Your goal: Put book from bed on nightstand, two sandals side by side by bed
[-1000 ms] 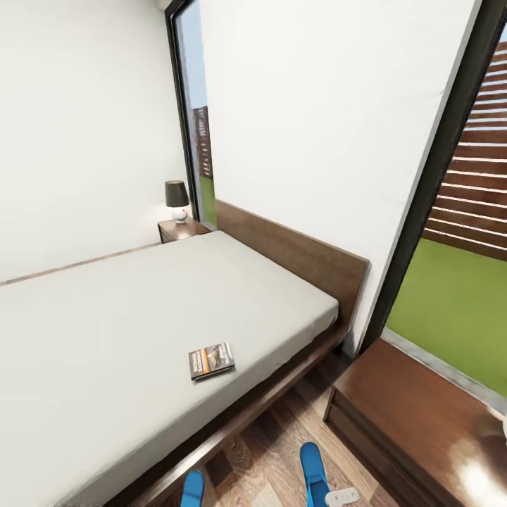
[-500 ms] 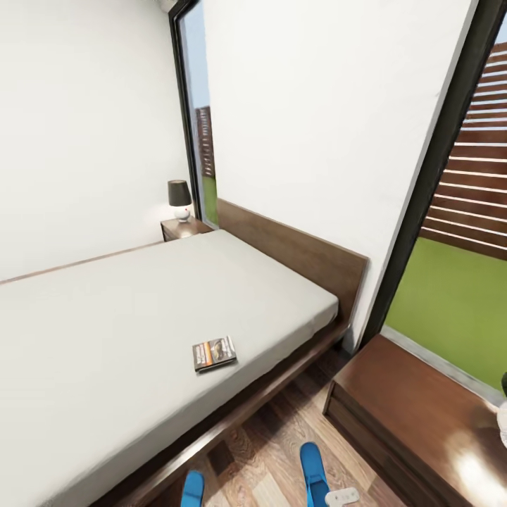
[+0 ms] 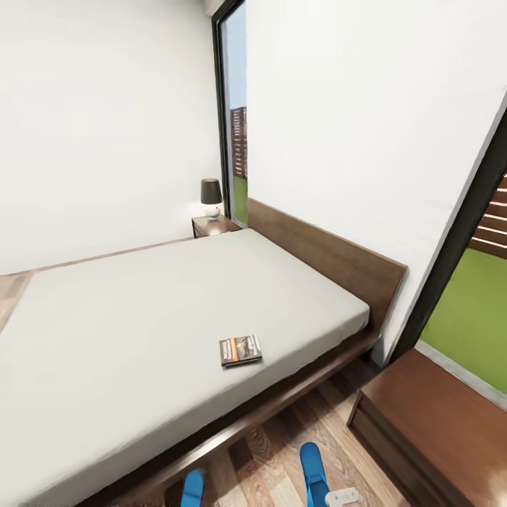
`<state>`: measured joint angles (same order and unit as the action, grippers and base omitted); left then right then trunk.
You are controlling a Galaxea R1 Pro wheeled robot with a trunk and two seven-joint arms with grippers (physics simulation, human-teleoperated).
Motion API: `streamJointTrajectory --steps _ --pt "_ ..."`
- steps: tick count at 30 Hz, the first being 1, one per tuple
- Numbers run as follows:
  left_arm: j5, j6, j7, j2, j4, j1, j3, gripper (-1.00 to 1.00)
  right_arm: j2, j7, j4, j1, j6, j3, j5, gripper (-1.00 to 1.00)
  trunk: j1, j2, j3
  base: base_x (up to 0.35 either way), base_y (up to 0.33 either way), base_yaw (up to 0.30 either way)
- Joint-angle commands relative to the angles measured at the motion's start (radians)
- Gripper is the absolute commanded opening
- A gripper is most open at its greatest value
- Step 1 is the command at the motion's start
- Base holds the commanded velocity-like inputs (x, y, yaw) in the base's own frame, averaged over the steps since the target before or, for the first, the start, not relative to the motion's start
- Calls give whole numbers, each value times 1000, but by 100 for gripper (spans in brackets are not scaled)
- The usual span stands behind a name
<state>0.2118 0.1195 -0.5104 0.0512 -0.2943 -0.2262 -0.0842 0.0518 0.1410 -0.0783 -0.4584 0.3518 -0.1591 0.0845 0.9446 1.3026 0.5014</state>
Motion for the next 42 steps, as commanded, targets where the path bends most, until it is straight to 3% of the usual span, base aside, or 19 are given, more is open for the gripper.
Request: streamJointTrajectory --steps 1,20,34,42 --pt "9 5 0 1 1 -1 -9 -100 0 5 -5 -2 7 -7 9 -100 0 1 1 0 0 290" --pt "9 5 0 1 1 -1 -9 -100 0 5 -5 -2 7 -7 9 -100 0 1 1 0 0 281" --pt "8 5 4 -3 7 -1 -12 -100 0 5 -5 -2 7 -7 9 -100 0 1 1 -148 0 22" --pt "11 33 3 -4 77 -1 -12 -100 0 5 -5 -2 7 -7 9 -100 0 1 1 -25 0 0"
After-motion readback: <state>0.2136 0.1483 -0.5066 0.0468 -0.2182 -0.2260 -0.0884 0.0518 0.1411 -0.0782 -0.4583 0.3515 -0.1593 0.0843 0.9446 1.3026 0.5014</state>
